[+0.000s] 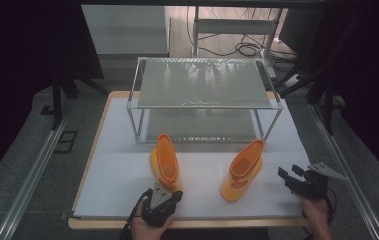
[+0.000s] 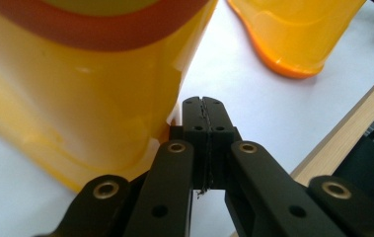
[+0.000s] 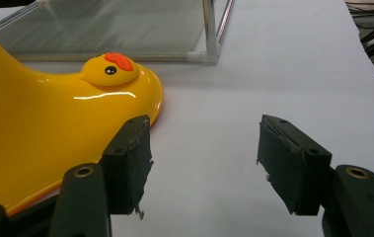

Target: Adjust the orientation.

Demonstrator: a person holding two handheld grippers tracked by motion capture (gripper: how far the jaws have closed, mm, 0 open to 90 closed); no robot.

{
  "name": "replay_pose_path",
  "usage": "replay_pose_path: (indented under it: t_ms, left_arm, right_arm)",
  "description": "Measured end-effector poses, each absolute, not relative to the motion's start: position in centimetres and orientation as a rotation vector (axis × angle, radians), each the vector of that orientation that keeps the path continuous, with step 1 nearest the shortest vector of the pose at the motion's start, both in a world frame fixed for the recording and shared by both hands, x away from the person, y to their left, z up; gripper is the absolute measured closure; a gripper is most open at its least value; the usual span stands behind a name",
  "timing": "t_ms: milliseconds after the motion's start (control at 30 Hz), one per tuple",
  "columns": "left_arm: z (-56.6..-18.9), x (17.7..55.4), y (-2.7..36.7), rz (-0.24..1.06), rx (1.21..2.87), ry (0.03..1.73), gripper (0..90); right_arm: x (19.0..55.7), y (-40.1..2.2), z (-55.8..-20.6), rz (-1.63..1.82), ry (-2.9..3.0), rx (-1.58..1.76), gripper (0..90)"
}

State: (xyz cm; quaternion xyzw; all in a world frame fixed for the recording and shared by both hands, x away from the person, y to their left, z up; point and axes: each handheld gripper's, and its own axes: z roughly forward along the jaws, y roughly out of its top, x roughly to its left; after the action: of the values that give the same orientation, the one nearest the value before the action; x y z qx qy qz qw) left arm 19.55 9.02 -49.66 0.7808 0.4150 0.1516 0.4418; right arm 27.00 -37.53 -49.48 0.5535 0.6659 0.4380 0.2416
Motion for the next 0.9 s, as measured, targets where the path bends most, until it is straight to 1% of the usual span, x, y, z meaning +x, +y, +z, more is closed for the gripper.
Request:
replay_pose_path:
  t_ms: [33, 133, 167, 200, 567, 733, 833, 900]
  left_arm:
    - [-49.7, 19.3, 10.2, 0.373, 1.930, 1.046, 89.9]
    - [-49.7, 19.2, 11.9, 0.373, 1.914, 1.073, 89.8]
    - [-49.7, 19.2, 11.9, 0.373, 1.914, 1.073, 89.8]
    - [-49.7, 19.3, 12.8, 0.370, 1.902, 1.091, 89.9]
    - [-49.6, 19.8, 16.4, 0.381, 1.859, 1.183, 89.3]
    - [-49.7, 19.8, 17.0, 0.377, 1.846, 1.200, 87.2]
    - [-49.7, 19.6, 16.5, 0.364, 1.854, 1.187, 86.3]
    - [-49.7, 19.3, 15.4, 0.341, 1.873, 1.150, 86.0]
  right_arm:
    - [27.0, -37.5, -49.5, 1.197, 1.821, 1.516, 37.1]
    - [27.1, -37.5, -49.6, 1.195, 1.823, 1.514, 37.1]
    - [27.1, -37.5, -49.6, 1.197, 1.822, 1.517, 37.1]
    - [27.1, -37.5, -49.6, 1.197, 1.822, 1.516, 37.1]
    - [27.1, -37.5, -49.7, 1.193, 1.830, 1.518, 37.1]
    - [27.1, -37.6, -49.7, 1.189, 1.835, 1.523, 37.1]
    - [27.1, -37.5, -49.7, 1.188, 1.837, 1.522, 37.1]
    - [27.1, -37.5, -49.8, 1.189, 1.837, 1.523, 37.1]
